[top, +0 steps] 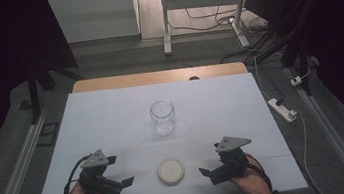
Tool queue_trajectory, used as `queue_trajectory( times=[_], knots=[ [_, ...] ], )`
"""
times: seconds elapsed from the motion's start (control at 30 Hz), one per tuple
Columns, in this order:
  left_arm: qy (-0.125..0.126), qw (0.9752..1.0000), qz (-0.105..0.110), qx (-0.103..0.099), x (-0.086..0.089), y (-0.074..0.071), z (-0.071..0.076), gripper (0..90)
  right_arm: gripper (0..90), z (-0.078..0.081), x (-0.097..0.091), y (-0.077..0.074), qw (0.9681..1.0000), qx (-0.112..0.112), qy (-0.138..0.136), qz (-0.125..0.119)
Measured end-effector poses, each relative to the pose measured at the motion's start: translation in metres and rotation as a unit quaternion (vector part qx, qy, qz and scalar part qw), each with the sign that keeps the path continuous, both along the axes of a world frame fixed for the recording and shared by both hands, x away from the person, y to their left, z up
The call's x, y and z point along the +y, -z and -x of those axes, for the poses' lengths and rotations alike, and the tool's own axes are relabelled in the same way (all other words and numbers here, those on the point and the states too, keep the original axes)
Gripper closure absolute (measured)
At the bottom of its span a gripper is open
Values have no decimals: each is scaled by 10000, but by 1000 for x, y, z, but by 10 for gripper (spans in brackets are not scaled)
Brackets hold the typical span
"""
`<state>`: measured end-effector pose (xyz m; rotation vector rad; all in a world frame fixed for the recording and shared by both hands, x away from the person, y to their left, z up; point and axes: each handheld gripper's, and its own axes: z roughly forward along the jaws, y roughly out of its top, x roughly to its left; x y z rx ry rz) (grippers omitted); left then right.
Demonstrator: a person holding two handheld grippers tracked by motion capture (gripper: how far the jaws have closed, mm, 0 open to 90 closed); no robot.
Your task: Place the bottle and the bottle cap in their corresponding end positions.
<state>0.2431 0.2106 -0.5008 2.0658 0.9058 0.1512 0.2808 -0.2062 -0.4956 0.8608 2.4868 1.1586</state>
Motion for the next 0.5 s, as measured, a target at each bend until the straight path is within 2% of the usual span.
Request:
queue_trajectory(
  times=[0.2,0.5],
  knots=[
    [-210,9997,-79,34,12,4,8,0,0,3,-14,0,9997,11,228,-2],
    [-540,9985,-10,82,34,7,25,0,0,10,-32,1,9988,99,475,-44]
  ],
)
